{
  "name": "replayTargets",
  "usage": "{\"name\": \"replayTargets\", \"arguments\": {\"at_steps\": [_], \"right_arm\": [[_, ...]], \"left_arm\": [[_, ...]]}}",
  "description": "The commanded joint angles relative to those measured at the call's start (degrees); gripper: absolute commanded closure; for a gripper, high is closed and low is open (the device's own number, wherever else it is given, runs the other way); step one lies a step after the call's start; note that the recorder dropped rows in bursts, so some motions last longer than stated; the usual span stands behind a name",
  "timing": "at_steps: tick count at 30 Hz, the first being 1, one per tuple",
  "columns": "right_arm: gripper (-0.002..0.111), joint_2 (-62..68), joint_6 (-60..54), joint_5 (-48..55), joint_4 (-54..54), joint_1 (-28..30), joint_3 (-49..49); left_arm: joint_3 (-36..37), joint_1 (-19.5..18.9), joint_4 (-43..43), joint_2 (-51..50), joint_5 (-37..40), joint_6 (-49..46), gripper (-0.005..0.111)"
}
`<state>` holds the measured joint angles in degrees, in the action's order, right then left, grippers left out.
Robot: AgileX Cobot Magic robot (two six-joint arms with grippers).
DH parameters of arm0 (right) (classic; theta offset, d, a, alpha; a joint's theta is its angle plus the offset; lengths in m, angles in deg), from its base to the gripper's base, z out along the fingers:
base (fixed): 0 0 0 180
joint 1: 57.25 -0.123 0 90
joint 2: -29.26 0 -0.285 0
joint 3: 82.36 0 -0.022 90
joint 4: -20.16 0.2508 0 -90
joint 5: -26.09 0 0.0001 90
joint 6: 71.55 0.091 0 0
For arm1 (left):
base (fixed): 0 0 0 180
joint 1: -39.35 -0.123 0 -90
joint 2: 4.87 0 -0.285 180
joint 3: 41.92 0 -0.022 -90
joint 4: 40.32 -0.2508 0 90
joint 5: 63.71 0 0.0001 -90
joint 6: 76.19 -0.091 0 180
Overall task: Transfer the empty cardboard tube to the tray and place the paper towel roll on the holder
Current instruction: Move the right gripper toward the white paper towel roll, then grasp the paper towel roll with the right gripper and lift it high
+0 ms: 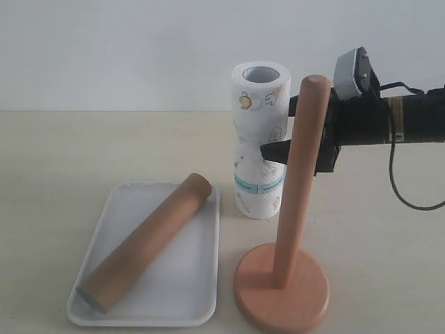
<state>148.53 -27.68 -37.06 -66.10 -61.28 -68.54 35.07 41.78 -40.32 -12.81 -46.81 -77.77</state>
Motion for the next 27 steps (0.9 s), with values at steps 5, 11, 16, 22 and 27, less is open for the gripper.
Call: {"name": "replayTargets", "arguments": {"at_steps": [5,11,16,22,27], "right_arm": [[0.003,1.5,-1.4,1.8,4.7,-1.3,-0.1],[0.003,6.9,-2.6,-3.2,10.7,-1.3,-0.1],[0.003,9.2,-2.6,-6.1,11.8,-1.3,-0.7],[0.025,9.3,-2.4,-6.8,10.5,-1.3,-1.7],[0.109,9.2,2.5,-6.8,11.1,-1.1,-2.9]], "left_arm": [[0.2,-0.1,0.6,0.2,0.1,0.4,0.102],[0.2,-0.1,0.6,0.2,0.1,0.4,0.102],[0.2,-0.1,0.6,0.2,0.1,0.4,0.102],[0.2,-0.1,0.6,0.2,0.1,0.4,0.102],[0.2,-0.1,0.6,0.2,0.1,0.4,0.102]]}}
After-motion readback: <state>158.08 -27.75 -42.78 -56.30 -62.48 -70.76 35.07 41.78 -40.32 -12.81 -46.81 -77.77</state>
